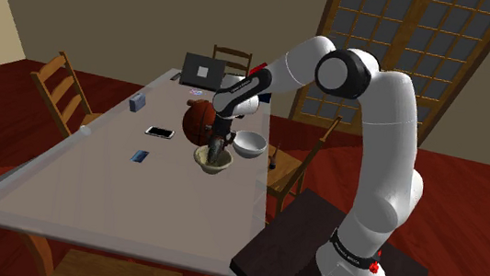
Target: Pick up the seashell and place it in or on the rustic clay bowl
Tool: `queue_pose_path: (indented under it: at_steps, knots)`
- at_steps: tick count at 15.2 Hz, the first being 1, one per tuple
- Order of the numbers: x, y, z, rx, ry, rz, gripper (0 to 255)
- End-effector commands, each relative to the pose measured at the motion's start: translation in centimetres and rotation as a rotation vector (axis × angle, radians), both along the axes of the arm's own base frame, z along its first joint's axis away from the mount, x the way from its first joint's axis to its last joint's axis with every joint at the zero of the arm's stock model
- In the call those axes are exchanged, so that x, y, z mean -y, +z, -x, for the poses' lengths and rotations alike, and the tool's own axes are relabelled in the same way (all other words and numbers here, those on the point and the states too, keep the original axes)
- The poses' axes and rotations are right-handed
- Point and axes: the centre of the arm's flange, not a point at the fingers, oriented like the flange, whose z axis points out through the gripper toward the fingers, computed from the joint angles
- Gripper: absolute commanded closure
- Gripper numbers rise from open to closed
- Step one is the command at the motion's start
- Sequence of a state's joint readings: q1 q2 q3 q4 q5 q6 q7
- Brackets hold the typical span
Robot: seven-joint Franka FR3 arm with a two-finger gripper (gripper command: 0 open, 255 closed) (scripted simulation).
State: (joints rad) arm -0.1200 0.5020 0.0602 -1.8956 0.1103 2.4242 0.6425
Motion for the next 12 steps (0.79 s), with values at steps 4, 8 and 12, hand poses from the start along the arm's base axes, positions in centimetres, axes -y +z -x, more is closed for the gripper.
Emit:
queue_pose_path:
  at_steps: [4, 8, 12]
  knots:
    - [0.0, -2.5, 0.0, 0.001, 0.0, 0.0, 255]
    - [0.0, -2.5, 0.0, 0.001, 0.0, 0.0, 255]
    - [0.0, -2.5, 0.0, 0.001, 0.0, 0.0, 0]
